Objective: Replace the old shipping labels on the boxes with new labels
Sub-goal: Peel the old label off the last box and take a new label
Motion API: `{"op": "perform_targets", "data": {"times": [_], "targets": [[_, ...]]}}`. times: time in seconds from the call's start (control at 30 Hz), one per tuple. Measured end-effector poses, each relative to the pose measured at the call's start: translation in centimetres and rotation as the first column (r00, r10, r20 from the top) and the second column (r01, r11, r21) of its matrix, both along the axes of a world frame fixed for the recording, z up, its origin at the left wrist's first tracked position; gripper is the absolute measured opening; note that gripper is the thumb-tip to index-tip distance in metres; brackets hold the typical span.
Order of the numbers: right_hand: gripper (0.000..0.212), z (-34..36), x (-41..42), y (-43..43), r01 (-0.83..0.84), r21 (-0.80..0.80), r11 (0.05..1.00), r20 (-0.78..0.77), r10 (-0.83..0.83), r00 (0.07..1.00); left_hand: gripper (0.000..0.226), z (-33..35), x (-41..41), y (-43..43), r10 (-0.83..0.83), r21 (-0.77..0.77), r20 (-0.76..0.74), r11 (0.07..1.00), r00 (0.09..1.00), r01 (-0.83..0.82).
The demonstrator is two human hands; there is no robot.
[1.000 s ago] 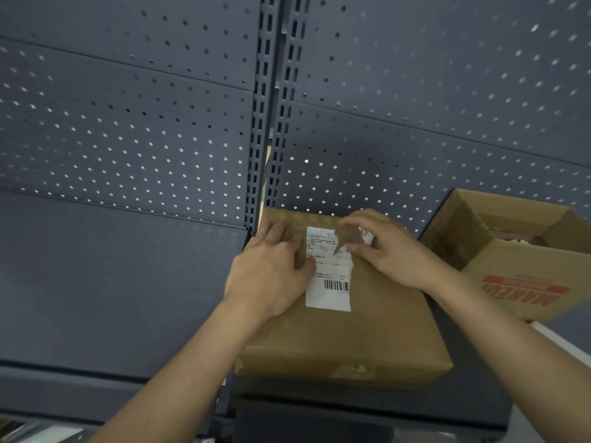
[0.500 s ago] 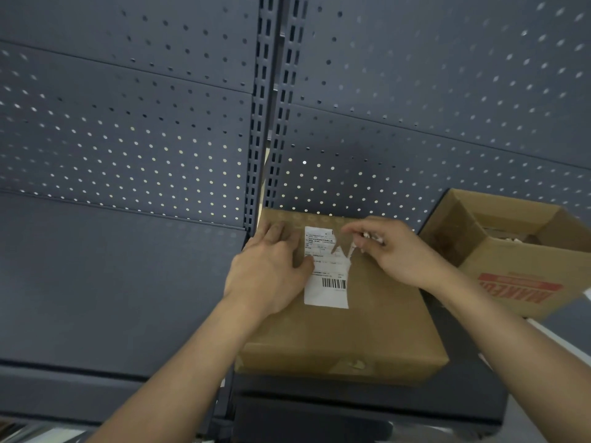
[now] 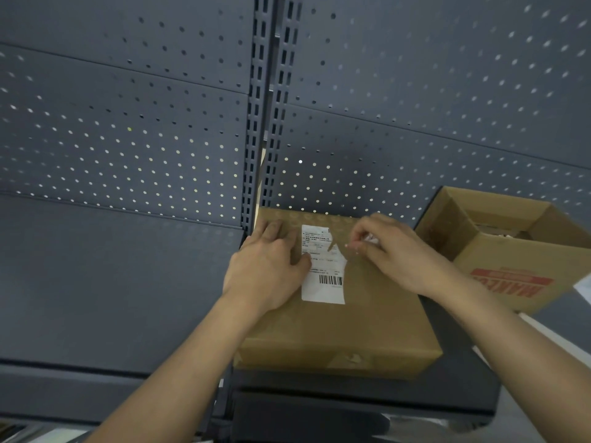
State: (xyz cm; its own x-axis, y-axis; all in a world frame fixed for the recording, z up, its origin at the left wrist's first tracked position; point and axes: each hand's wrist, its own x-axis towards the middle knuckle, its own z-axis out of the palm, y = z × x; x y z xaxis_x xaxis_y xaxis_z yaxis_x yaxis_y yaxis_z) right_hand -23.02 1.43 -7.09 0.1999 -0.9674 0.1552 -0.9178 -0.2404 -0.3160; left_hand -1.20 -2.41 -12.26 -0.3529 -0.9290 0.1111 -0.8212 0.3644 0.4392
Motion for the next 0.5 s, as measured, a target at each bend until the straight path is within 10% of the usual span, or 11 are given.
{"op": "perform_targets", "data": {"times": [0.5], "targets": [[0.012, -0.7, -0.8, -0.2, 0.074, 0.071, 0.995, 0.09, -0.08, 0.993, 0.055, -0.1, 0.0, 0.0, -0.011, -0.033, 0.017, 0.999, 1.0, 0.012]]}}
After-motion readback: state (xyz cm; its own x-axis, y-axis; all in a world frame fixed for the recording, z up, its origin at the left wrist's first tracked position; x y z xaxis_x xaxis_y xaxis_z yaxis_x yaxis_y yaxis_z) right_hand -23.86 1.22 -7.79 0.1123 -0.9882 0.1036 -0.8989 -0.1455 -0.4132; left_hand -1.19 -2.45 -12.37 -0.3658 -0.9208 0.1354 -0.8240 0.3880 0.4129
